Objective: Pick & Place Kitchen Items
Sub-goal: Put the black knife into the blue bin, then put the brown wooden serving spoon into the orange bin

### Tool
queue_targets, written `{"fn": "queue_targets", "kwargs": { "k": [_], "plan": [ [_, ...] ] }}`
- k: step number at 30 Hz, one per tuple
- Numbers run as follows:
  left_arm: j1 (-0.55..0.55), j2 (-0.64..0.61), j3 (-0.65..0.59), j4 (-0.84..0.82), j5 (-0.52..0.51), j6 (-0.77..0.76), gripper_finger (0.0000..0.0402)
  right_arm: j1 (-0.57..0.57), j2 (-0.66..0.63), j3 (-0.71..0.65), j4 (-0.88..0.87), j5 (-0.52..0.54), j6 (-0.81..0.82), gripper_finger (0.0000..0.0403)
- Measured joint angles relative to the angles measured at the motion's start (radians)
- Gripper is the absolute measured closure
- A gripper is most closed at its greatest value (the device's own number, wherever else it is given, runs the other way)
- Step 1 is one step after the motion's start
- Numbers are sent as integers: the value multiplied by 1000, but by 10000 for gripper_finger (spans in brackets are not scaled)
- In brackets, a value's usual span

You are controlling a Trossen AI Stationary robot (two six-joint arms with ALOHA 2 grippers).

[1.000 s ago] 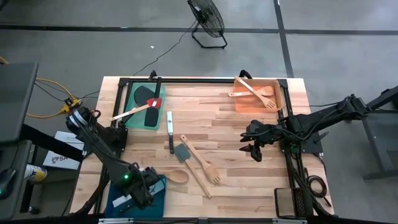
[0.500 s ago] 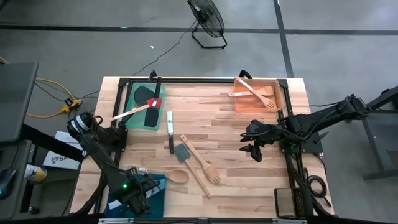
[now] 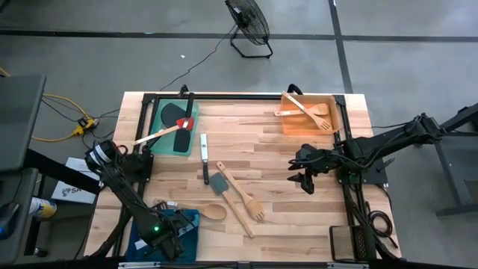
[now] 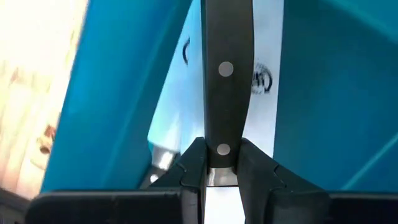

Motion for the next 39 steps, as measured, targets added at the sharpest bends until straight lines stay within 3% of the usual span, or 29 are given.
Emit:
{"fn": "queue_targets", "kwargs": {
  "k": [18,25,39],
  "plan": [
    [1,-1,-49,27,-8,-12,347,0,0,0,3,2,0,207],
    [1,-1,-49,28,-14,-12,306,0,0,0,3,2,0,207],
    [1,-2,11,-35,19,-1,299,0,0,0,3,-1,0,207]
  ]
}}
